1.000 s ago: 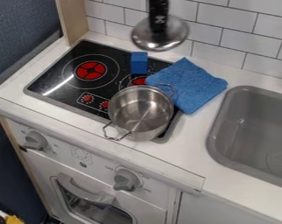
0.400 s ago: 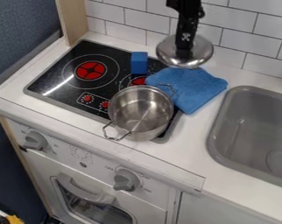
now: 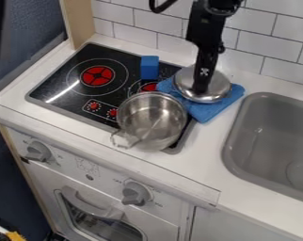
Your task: Moved the silver pot lid to the right side of the stove on the blue cloth
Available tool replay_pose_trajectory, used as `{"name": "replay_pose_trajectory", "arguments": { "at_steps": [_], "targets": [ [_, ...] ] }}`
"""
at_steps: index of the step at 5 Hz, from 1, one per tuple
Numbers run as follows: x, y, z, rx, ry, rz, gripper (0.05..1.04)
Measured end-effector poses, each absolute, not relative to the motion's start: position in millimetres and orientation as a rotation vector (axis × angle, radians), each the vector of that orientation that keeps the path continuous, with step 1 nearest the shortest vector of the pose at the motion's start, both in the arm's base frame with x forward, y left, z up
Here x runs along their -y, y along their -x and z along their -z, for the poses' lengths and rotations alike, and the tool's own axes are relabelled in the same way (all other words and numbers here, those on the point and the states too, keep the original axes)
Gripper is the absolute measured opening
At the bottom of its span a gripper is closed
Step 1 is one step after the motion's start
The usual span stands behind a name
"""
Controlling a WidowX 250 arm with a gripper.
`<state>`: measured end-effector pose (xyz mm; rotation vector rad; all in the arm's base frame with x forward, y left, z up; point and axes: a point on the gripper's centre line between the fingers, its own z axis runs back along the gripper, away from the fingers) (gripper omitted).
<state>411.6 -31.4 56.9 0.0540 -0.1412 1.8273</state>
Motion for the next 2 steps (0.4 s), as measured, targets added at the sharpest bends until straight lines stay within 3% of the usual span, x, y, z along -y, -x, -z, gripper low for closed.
{"name": "replay_pose_trajectory", "arguments": {
  "at_steps": [2],
  "targets": [
    [29.3, -416.7, -43.6, 0.134, -0.051, -1.828, 0.278]
  ]
}}
